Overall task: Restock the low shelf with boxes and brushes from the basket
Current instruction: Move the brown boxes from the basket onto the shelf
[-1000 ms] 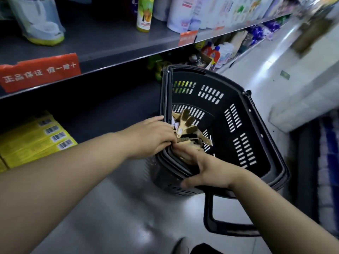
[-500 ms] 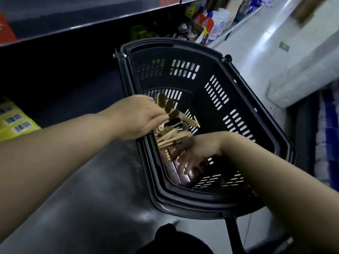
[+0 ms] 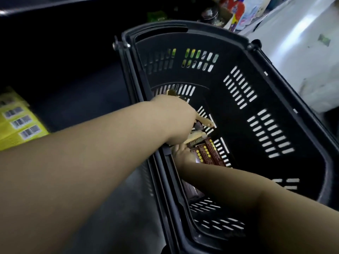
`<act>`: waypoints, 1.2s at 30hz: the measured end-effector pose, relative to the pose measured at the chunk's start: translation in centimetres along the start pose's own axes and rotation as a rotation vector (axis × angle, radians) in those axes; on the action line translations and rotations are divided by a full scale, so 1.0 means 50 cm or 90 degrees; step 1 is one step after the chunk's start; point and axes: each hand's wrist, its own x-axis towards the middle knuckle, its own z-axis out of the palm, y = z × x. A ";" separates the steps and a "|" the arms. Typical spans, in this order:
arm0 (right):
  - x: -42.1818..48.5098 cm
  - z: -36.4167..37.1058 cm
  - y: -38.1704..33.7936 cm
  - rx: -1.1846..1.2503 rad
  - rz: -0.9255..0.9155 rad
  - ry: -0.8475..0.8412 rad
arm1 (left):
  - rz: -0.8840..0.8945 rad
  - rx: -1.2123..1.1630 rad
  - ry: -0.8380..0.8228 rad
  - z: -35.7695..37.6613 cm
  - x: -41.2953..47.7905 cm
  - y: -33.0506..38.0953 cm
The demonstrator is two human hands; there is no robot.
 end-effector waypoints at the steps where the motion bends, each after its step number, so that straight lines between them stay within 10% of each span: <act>1: 0.005 -0.001 0.007 -0.030 0.005 -0.007 | -0.015 0.004 -0.003 0.002 0.004 0.009; 9: -0.017 -0.024 0.023 0.018 -0.100 -0.120 | -0.044 0.028 -0.027 0.014 -0.009 0.014; 20: -0.085 -0.391 0.184 0.956 -0.211 -0.300 | -0.158 -0.372 0.267 0.005 -0.003 0.001; 27: -0.097 -0.413 0.227 1.073 -0.380 -0.227 | -0.174 -0.723 0.031 -0.026 0.007 -0.014; 31: -0.057 -0.347 0.204 1.264 -0.231 -0.114 | -0.252 -0.719 0.145 -0.021 0.018 0.004; 33: -0.039 -0.280 0.186 1.064 -0.058 -0.080 | -0.265 -0.635 0.221 -0.012 0.022 0.015; 36: -0.034 -0.159 0.151 0.233 -0.137 -0.164 | -0.202 -0.590 0.245 0.003 0.020 0.022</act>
